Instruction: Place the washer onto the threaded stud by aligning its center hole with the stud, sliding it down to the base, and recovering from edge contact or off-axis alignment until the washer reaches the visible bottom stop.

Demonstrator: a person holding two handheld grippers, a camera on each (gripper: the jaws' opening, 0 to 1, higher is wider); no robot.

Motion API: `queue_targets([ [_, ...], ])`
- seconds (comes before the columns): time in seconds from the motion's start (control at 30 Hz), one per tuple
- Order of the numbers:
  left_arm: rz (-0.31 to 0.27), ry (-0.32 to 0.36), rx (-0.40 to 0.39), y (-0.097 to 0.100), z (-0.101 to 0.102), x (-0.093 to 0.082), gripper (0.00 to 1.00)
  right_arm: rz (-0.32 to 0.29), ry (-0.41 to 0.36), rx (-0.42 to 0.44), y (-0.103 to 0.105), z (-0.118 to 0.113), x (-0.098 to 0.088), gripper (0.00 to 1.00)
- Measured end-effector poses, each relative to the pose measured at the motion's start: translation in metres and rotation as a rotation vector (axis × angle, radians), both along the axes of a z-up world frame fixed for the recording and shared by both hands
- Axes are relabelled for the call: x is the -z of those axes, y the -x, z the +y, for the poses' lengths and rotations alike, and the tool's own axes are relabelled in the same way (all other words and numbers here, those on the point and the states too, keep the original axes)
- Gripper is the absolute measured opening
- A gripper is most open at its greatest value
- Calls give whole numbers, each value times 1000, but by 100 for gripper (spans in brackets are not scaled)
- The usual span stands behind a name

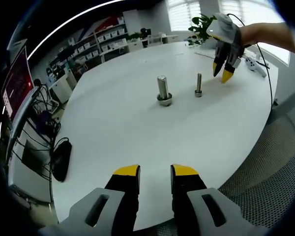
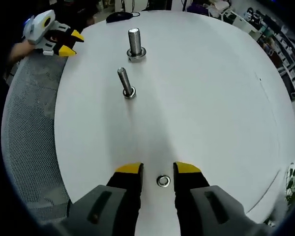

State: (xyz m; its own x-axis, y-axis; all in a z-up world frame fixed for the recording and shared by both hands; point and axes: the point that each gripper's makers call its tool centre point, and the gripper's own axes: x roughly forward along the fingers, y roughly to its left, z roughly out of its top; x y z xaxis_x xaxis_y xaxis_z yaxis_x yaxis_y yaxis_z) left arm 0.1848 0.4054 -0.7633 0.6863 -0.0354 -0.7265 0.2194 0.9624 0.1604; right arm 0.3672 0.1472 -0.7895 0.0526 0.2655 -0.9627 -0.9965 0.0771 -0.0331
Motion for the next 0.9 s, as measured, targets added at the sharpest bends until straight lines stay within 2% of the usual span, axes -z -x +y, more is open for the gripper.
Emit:
queue_targets([
  [0.43,3,2,1,0,0,0,22,36,22,15,0,-22,9,26],
  [0.47,3,2,1,0,0,0,22,33,12,-4,0,-20,9,26],
  [0.57,1,3,3,0,-1,0,22,38,14,34,0,-20,8,25],
  [0.67,2,4,-1,0,-1,0,22,34,19,19,-1,-19,8,25],
  [0.7,1,4,0,0,-1,-1,22,38,22,39,-2,-19,8,25],
  [0.73,-2,3,2,0,-1,-1,22,39,21,70,-3,-19,9,24],
  [0.83,-10,3,4,-1,-1,-2,20,22,24,43,-5,-19,9,15],
  [0.9,-1,2,5,0,-1,-1,20,25,21,48,-4,-18,9,15],
])
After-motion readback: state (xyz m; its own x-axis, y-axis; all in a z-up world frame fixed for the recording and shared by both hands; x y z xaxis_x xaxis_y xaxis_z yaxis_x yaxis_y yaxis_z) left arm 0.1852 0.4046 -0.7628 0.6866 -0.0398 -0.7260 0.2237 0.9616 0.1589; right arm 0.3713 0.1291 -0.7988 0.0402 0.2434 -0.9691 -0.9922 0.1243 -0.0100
